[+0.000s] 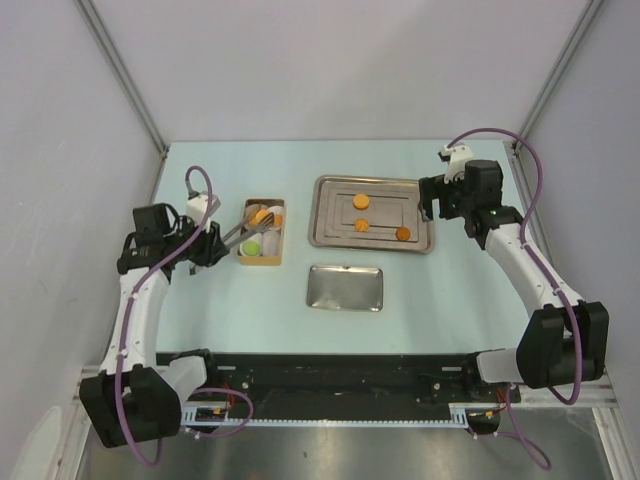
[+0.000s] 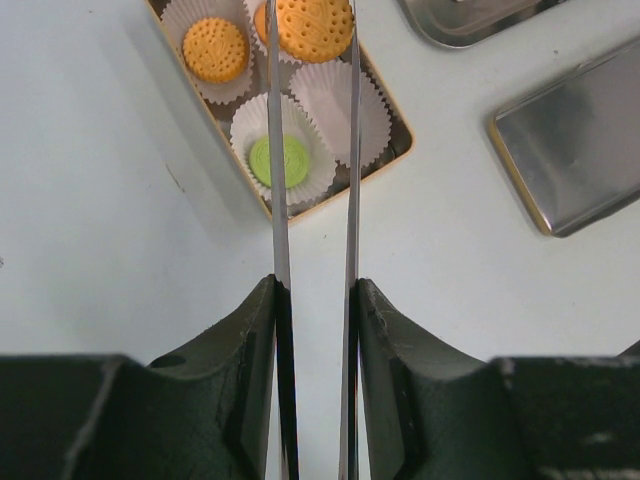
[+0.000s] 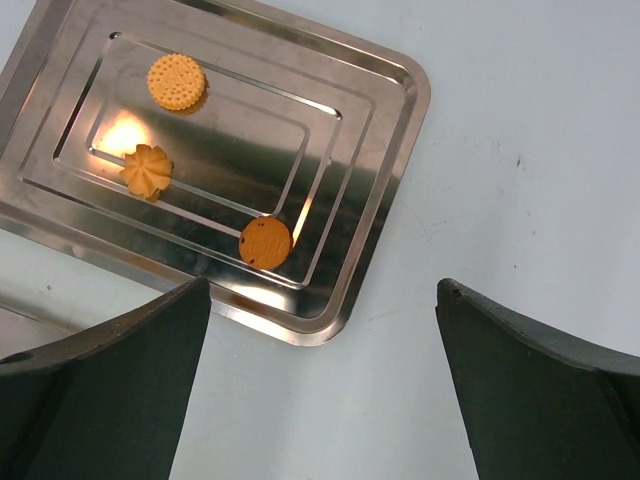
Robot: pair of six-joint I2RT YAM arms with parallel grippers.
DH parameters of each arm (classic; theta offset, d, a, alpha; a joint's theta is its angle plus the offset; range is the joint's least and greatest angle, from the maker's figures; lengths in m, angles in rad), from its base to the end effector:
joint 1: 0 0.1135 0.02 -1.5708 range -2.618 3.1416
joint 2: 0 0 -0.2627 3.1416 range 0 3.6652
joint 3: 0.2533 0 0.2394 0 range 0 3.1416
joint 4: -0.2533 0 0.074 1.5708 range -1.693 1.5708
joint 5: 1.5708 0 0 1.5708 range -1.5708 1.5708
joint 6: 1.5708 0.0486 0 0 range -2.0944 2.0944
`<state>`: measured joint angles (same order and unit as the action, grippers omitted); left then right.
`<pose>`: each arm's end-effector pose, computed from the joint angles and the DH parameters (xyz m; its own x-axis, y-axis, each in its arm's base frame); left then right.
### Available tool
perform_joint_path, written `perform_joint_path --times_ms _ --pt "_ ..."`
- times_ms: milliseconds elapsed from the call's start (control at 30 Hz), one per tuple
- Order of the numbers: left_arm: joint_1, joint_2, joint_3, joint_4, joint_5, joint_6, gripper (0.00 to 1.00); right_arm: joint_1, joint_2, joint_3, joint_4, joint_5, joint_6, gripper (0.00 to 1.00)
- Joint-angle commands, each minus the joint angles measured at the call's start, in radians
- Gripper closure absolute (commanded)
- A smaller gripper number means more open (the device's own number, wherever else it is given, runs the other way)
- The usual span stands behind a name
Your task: Pack the cookies
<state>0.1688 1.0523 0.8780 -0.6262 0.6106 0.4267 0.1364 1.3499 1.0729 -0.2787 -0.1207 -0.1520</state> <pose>0.2095 0.0074 0.2789 -0.5381 0.2523 -0.8042 0.5258 0.8462 -0.0864 0.3020 0.0474 0.2997 -0.4808 -0.2177 -0.8494 -0.3127 0.9476 -0.0658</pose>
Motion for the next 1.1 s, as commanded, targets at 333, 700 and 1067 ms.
perform_joint_path --times_ms 333,700,1067 --pt "0.035 -0.028 -0.073 -0.01 0.044 0.109 0.79 0.009 -0.009 0.013 0.027 0.006 -0.015 0.0" --pt "0.035 0.005 -0.093 0.003 0.057 0.116 0.78 0.006 -0.018 0.013 0.026 0.004 -0.017 0.0" --pt "0.035 0.015 -0.099 -0.004 0.069 0.127 0.74 0.006 -0.017 0.012 0.026 0.006 -0.018 0.0"
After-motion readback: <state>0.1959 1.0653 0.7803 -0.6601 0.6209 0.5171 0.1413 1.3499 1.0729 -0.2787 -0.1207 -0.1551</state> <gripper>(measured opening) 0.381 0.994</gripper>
